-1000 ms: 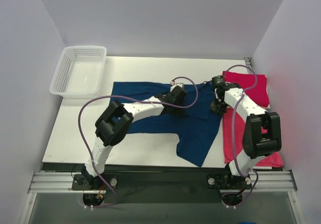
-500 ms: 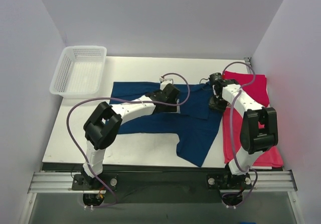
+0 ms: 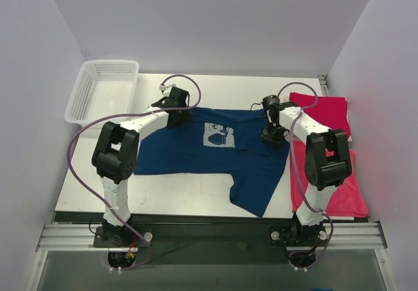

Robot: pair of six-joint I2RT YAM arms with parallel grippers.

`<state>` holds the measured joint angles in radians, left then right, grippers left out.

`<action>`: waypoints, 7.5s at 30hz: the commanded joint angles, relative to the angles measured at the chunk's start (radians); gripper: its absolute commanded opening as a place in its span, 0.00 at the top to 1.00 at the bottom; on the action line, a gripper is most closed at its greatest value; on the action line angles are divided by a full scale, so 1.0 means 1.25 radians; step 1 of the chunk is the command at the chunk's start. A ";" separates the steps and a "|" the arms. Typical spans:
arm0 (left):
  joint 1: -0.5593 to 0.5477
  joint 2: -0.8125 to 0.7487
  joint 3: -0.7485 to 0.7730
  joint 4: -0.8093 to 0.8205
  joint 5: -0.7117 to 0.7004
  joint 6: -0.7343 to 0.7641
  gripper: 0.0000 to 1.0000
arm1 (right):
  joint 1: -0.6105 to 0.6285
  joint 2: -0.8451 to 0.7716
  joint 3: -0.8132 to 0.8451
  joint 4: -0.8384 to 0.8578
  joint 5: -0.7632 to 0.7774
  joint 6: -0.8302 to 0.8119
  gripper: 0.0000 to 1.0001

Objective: Fold and stack the t-shirts
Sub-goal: Fold the flattened tshirt in 1/3 of the way, then grap the side of the flattened tshirt closest away from the robot with both arms

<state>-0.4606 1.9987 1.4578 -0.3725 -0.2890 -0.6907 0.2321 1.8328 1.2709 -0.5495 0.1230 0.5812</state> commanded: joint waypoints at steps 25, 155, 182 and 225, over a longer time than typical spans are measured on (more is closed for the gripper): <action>0.170 -0.060 -0.081 0.019 0.018 0.002 0.38 | 0.011 -0.126 -0.082 -0.057 0.055 0.030 1.00; 0.089 -0.110 -0.025 -0.129 -0.191 -0.017 0.30 | 0.157 -0.247 -0.151 -0.097 0.208 0.058 0.63; -0.006 -0.647 -0.683 -0.251 -0.261 -0.298 0.30 | 0.262 -0.713 -0.581 -0.061 0.116 0.217 0.56; 0.128 -0.589 -0.615 -0.182 -0.175 -0.192 1.00 | 0.576 -0.689 -0.629 -0.168 0.024 0.384 0.57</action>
<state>-0.3058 1.2839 0.6479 -0.5861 -0.5110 -0.9524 0.9115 0.9913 0.4892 -0.6758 0.1635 0.9989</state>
